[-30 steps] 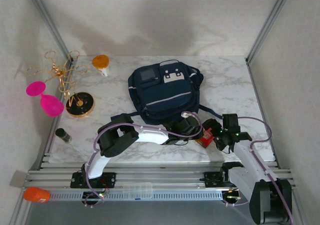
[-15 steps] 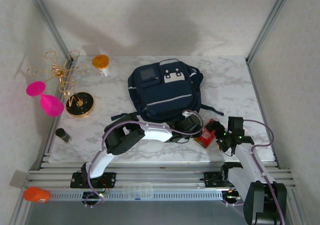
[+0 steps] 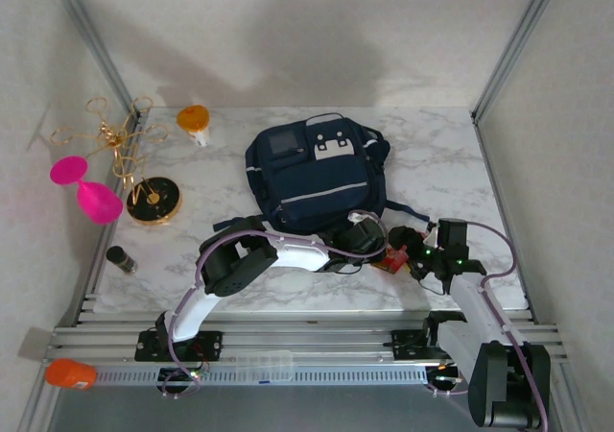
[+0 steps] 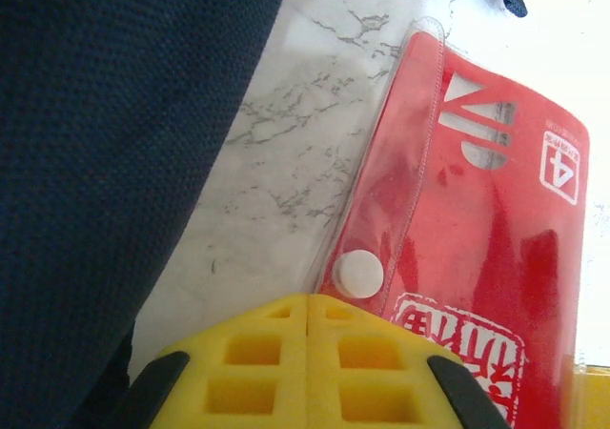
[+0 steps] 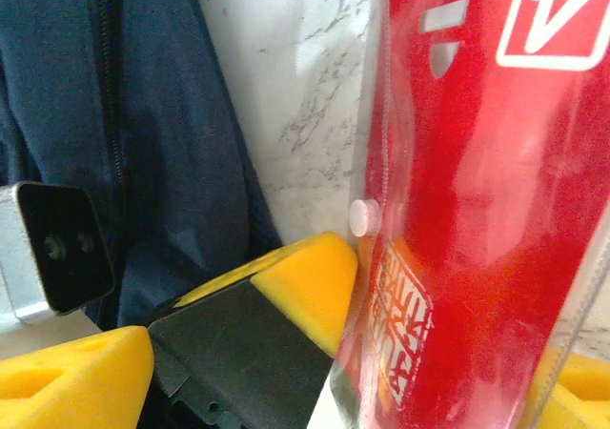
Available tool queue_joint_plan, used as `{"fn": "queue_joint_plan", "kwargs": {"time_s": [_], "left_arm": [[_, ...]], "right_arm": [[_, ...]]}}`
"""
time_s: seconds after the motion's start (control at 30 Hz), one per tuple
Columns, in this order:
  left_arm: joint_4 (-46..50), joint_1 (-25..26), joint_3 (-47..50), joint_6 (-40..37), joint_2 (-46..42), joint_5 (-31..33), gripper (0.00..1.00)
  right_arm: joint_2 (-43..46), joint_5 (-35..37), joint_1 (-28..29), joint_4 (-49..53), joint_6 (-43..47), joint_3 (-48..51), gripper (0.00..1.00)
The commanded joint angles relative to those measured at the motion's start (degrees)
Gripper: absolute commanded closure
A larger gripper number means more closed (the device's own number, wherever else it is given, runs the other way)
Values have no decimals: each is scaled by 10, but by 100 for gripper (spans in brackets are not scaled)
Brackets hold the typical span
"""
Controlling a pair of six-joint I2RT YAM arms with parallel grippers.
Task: Pack the student bag
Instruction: Pick up the personal item from the bottom-right of the table.
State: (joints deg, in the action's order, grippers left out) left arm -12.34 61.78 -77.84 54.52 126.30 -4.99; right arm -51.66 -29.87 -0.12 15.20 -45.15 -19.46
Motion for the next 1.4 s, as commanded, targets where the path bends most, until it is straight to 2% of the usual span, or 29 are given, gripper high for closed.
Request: {"fn": "queue_joint_plan", "kwargs": {"time_s": [0.0, 0.37, 0.6, 0.67, 0.87, 1.0, 1.07, 1.3, 1.37], "left_arm": [[34, -15, 20, 16, 20, -3, 100], [24, -15, 27, 16, 17, -5, 100], [4, -13, 31, 23, 18, -13, 100], [4, -11, 30, 21, 16, -13, 100], [10, -11, 28, 19, 8, -10, 100], [20, -10, 11, 16, 6, -15, 100], [22, -10, 9, 15, 1, -13, 100], [29, -6, -3, 11, -39, -26, 100], [36, -6, -3, 9, -58, -23, 94]], "right_arm": [[9, -42, 4, -3, 34, -28, 18], [35, -39, 0, 10, 70, -15, 26], [42, -37, 0, 21, 114, -18, 38], [42, -11, 0, 42, 114, -21, 42], [43, 12, 0, 58, 85, -18, 57], [41, 42, -1, 74, 78, -19, 71], [39, 42, -1, 77, 73, -20, 74], [74, 50, -1, 84, 58, -26, 99], [84, 51, -1, 90, 57, -37, 100]]}}
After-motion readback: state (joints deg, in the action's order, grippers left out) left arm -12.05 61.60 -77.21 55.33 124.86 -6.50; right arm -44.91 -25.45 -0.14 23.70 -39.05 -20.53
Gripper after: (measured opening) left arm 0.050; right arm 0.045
